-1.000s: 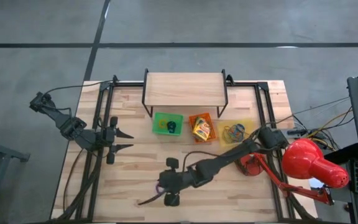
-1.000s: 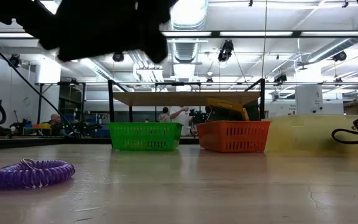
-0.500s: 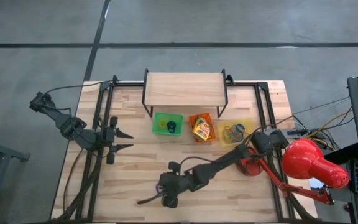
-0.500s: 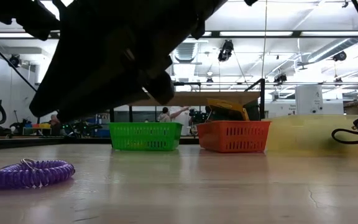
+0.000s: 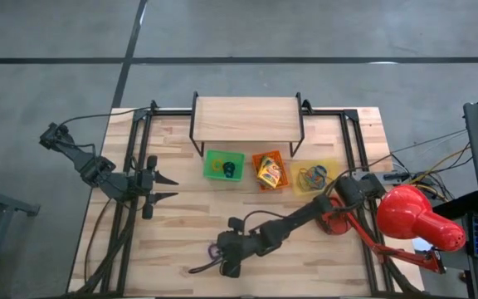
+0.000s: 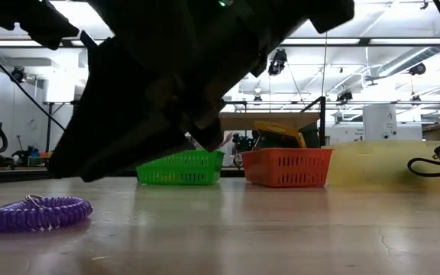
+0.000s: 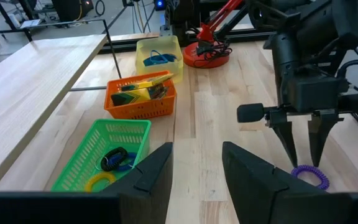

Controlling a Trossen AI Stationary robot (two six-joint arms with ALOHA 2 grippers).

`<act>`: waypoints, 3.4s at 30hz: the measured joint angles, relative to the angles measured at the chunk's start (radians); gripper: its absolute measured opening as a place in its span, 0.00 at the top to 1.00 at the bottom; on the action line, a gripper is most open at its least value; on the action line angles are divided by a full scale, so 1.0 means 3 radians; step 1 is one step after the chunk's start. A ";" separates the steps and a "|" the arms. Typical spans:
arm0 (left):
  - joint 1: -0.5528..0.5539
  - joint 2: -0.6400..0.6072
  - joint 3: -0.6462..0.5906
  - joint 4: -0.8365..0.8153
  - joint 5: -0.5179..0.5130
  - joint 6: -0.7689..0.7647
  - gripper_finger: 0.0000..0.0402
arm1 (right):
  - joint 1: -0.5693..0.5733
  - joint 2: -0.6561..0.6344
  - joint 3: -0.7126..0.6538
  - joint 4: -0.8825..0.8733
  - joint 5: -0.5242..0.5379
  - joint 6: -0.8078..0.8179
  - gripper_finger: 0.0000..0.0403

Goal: Pick & Place Office Desk Supplies
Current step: Put the purple spring rubber band into the green bin

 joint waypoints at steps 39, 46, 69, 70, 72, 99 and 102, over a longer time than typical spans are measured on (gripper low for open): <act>0.0001 0.0000 0.0000 0.0000 -0.0001 0.0000 0.65 | -0.0004 0.0238 -0.0095 0.0392 0.0009 -0.0039 0.80; 0.0001 0.0000 0.0000 0.0000 -0.0001 0.0000 0.65 | -0.0006 0.0240 -0.0096 0.0392 0.0009 -0.0040 0.87; 0.0001 -0.0001 0.0000 0.0001 0.0000 0.0000 0.65 | -0.0011 0.0156 -0.0110 0.0375 0.0028 -0.0039 0.89; 0.0000 0.0000 0.0000 0.0000 0.0000 0.0000 0.65 | -0.0008 0.0138 -0.0113 0.0367 0.0046 -0.0039 0.89; 0.0001 0.0000 0.0000 0.0001 0.0000 0.0000 0.65 | -0.0007 0.0067 -0.0113 0.0359 0.0070 -0.0048 0.89; 0.0001 -0.0001 0.0000 -0.0001 -0.0001 0.0000 0.65 | -0.0222 -0.0598 -0.0101 -0.0291 0.0530 -0.0740 0.89; 0.0000 -0.0001 0.0000 -0.0001 -0.0001 0.0000 0.65 | -0.0310 -0.0658 -0.0101 -0.0412 0.0531 -0.0890 0.89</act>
